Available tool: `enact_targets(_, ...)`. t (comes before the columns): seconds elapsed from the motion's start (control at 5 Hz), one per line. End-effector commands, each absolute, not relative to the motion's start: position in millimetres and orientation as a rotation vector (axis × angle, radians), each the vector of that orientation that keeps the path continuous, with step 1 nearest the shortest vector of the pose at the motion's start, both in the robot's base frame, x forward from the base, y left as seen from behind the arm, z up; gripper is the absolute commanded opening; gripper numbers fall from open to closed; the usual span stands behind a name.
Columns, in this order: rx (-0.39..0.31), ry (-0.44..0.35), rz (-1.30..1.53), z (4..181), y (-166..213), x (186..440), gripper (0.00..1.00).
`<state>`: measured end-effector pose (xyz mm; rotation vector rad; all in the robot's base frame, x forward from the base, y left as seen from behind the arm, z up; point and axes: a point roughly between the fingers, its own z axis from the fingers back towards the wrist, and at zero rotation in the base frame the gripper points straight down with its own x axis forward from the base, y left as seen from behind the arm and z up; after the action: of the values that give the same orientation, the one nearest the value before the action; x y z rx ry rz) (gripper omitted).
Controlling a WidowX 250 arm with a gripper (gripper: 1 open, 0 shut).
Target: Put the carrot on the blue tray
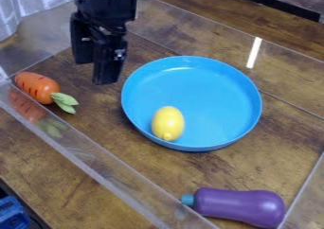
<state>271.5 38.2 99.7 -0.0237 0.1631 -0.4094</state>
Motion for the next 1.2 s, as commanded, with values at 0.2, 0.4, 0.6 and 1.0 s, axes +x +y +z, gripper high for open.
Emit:
enact_targets(0.2, -0.013, 0.144, -0.497, 100.3, 50, 271, 1.00)
enact_targets(0.4, -0.005, 0.145, -0.541, 98.6, 58, 268, 1.00)
enact_targets(0.6, 0.021, 0.149, -0.607, 98.5, 75, 262, 1.00)
enact_targets(1.0, 0.047, 0.161, -0.645, 89.1, 105, 256, 1.00)
